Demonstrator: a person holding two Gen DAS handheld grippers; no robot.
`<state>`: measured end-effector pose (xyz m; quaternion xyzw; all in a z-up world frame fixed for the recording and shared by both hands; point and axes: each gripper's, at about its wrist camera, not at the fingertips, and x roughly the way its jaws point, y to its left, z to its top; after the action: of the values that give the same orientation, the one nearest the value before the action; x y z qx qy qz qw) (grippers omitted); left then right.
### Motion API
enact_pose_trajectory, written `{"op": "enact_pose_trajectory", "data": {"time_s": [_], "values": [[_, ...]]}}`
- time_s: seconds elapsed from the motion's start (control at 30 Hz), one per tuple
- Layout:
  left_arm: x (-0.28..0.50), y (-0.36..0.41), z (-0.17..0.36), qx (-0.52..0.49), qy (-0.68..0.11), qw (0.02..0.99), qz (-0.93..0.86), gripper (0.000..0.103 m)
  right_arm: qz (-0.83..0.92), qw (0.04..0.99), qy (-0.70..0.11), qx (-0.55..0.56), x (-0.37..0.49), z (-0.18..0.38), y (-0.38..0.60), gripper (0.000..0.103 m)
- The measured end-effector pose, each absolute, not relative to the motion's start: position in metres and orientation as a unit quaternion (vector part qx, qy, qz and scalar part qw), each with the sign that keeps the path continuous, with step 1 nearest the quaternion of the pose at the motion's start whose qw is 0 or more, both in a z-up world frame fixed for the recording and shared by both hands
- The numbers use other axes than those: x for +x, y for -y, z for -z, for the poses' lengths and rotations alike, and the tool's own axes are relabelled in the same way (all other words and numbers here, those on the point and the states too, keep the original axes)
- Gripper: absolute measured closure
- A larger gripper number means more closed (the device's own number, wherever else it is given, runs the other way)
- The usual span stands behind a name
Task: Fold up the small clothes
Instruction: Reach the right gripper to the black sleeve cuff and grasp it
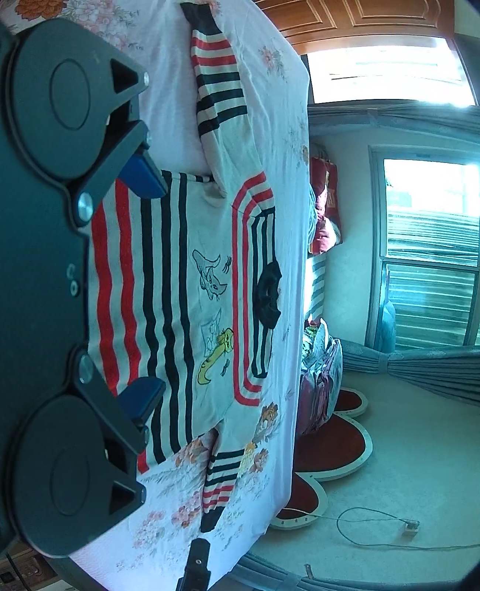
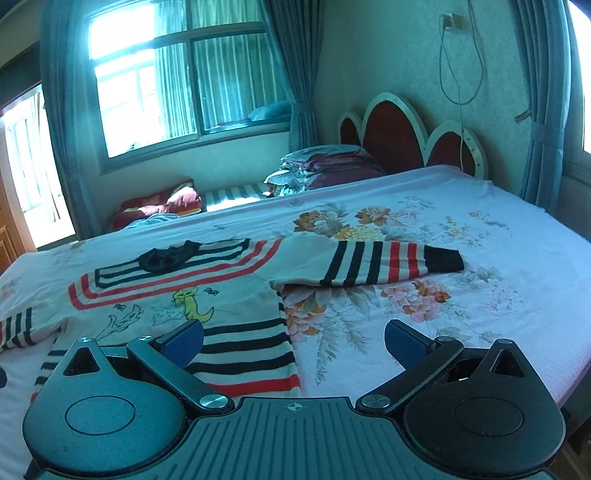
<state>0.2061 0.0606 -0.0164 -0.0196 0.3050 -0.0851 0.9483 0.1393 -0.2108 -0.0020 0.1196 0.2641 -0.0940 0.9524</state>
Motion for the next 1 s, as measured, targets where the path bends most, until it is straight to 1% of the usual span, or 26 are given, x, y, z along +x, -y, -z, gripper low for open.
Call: {"op": "enact_pose_trajectory", "data": {"time_s": [0.2, 0.47, 0.57, 0.73, 0.77, 0.8, 0.87, 0.93, 1.0], "values": [[0.246, -0.047, 0.034, -0.023, -0.325, 0.941, 0.089, 0.0, 0.132, 0.946, -0.268, 0.125, 0.166, 0.008, 0.248, 0.0], [0.306, -0.004, 0.043, -0.01, -0.337, 0.938, 0.083, 0.0, 0.171, 0.939, -0.254, 0.158, 0.223, 0.033, 0.324, 0.001], [0.334, 0.023, 0.044, 0.002, -0.345, 0.935, 0.08, 0.0, 0.185, 0.93, -0.258, 0.186, 0.249, 0.046, 0.364, 0.043], [0.379, 0.073, 0.045, 0.026, -0.353, 0.932, 0.076, 0.0, 0.205, 0.902, -0.273, 0.264, 0.289, 0.081, 0.438, 0.044], [0.386, 0.083, 0.046, 0.028, -0.353, 0.932, 0.076, 0.0, 0.206, 0.897, -0.278, 0.275, 0.296, 0.089, 0.45, 0.047], [0.392, 0.091, 0.047, 0.031, -0.355, 0.931, 0.075, 0.0, 0.207, 0.892, -0.283, 0.286, 0.303, 0.098, 0.461, 0.059], [0.406, 0.108, 0.051, 0.037, -0.363, 0.928, 0.075, 0.0, 0.212, 0.878, -0.295, 0.311, 0.315, 0.118, 0.48, 0.069], [0.417, 0.121, 0.055, 0.044, -0.37, 0.925, 0.077, 0.0, 0.217, 0.865, -0.303, 0.335, 0.323, 0.136, 0.495, 0.072], [0.425, 0.133, 0.06, 0.052, -0.376, 0.922, 0.081, 0.0, 0.225, 0.854, -0.307, 0.355, 0.326, 0.148, 0.508, 0.072]]}}
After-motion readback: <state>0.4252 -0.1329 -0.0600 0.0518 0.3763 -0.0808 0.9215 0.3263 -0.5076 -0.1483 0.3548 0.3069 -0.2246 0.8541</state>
